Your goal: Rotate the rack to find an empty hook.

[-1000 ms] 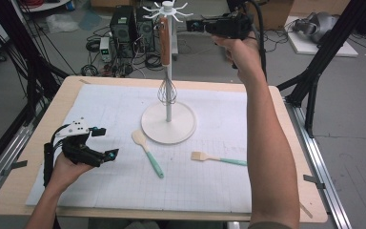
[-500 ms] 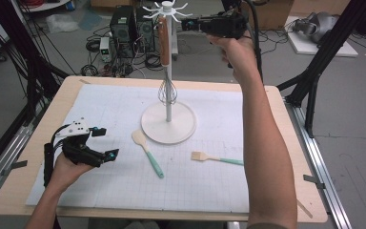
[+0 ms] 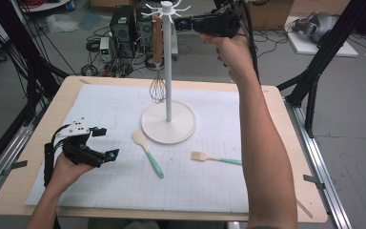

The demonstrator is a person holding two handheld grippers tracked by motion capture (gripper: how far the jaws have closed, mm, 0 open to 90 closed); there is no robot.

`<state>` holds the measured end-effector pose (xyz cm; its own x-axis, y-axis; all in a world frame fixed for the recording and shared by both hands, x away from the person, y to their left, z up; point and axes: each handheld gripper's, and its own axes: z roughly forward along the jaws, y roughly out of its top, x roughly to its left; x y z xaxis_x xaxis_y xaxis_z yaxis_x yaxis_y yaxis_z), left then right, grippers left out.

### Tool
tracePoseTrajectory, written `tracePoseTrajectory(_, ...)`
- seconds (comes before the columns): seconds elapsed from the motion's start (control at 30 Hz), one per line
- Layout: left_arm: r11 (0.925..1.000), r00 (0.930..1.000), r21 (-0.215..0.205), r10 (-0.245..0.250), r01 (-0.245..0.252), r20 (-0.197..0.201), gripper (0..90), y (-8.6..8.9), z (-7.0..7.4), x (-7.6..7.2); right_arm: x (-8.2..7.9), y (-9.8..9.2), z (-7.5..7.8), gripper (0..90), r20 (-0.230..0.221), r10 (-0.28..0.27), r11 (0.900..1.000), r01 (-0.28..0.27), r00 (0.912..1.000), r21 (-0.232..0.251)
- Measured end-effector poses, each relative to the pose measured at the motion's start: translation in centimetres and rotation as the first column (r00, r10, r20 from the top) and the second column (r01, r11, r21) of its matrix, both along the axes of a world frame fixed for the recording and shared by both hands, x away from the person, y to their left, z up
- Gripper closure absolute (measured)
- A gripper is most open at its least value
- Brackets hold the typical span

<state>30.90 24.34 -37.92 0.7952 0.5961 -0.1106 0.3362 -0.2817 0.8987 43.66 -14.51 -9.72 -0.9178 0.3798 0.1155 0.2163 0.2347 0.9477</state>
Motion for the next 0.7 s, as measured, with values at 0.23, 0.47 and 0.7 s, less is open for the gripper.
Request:
tracePoseTrajectory(0.23,1.0000,1.0000,0.001,-0.001,0.001,0.004,1.8,0.2,0.1,0.0,-0.1,0.9,0.1,89.2,0.007,-0.005,1.000,0.005,1.0000,-0.024)
tracePoseTrajectory(0.47,1.0000,1.0000,-0.004,-0.003,0.003,0.006,1.8,0.0,0.2,-0.1,-0.3,1.6,0.1,89.2,0.018,-0.015,0.999,0.016,0.9997,-0.044)
tracePoseTrajectory(0.7,1.0000,1.0000,-0.001,-0.005,0.005,0.008,1.8,0.1,0.2,0.0,-0.5,2.0,0.2,89.0,0.030,-0.024,0.998,0.026,0.9993,-0.057)
